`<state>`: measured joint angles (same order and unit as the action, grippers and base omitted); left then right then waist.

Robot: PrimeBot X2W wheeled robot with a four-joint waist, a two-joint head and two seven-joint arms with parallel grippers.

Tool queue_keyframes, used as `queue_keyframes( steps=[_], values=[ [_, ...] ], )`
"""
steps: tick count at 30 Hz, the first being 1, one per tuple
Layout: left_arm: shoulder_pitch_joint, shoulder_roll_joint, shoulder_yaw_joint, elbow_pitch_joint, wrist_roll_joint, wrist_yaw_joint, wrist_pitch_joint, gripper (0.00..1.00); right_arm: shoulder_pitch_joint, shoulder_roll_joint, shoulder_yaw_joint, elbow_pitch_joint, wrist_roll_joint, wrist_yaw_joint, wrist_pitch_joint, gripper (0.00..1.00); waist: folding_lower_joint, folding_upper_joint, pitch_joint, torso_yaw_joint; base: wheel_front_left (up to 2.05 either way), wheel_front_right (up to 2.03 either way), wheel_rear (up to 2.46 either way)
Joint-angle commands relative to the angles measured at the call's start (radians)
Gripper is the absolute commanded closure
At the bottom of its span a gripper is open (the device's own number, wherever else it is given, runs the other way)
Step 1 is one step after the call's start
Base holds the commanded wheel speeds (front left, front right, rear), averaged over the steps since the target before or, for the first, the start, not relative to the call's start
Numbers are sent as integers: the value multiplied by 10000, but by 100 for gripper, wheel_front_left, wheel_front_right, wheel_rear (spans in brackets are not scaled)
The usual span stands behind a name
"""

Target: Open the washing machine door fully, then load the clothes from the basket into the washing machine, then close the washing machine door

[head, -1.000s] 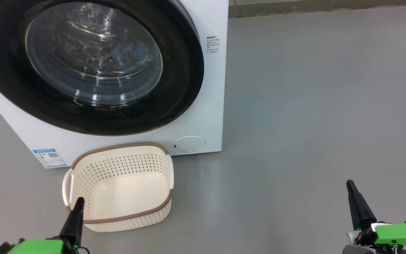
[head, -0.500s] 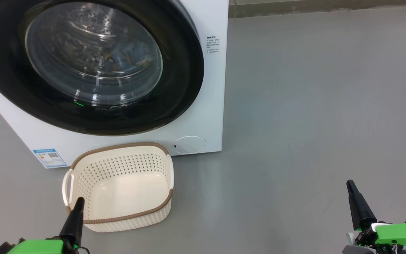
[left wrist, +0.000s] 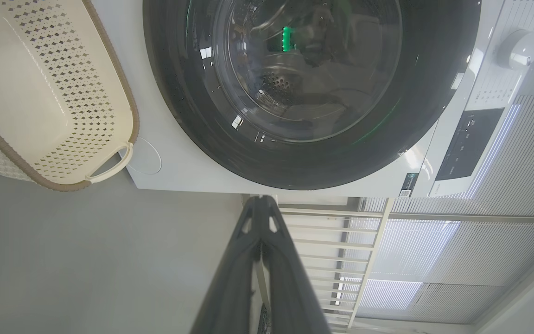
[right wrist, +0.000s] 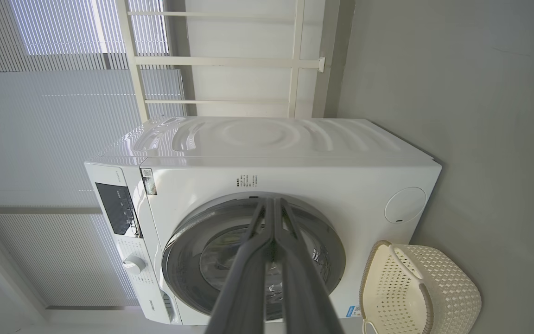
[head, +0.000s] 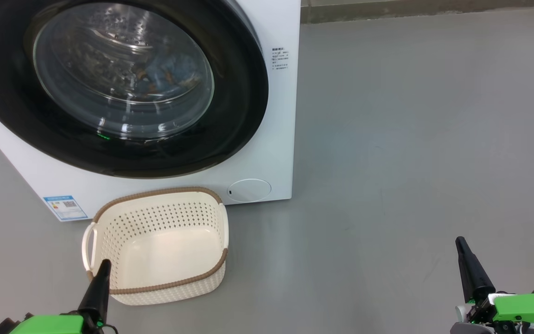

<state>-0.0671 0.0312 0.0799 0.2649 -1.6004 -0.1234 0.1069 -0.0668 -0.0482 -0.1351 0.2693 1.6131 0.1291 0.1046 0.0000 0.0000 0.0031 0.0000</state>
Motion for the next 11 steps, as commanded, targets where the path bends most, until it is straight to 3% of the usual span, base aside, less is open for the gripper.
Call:
queue_keyframes(
  steps=[1, 11],
  values=[
    [-409, 190, 337, -198, -84, -73, 61, 100, -410, -35, 224, -246, -36, 16, 77, 100, 0, 0, 0, 0, 0, 0, 0],
    [-409, 190, 337, -198, -84, -73, 61, 100, -411, -33, 221, -246, -39, 16, 80, 100, 0, 0, 0, 0, 0, 0, 0]
  ],
)
